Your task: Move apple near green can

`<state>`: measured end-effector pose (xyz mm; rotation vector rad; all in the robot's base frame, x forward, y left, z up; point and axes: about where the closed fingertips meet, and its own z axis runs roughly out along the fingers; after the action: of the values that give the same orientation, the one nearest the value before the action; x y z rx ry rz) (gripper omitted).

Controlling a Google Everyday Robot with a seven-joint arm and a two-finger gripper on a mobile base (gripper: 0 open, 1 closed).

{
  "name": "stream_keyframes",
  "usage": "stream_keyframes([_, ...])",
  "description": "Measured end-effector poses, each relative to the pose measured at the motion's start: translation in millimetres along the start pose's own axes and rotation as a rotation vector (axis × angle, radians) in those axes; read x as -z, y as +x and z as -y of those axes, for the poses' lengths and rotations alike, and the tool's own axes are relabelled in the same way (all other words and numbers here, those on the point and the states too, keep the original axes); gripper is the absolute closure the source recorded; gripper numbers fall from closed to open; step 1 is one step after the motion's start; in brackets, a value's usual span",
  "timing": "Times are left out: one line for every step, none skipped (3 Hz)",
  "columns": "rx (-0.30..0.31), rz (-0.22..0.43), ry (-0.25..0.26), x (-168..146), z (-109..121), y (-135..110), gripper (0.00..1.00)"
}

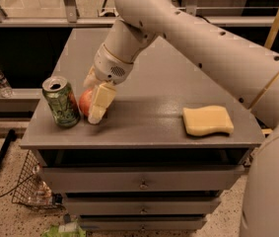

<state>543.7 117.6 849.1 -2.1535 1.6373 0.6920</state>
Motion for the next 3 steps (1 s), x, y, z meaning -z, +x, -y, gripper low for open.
stream_keyframes([0.0, 0.0, 0.0, 0, 0, 0, 0.0])
stream_keyframes([-0.038, -0.05, 0.046, 21, -8, 17, 0.0])
stream_keyframes([-0.139, -0.109, 0.162, 66, -30, 54, 0.0])
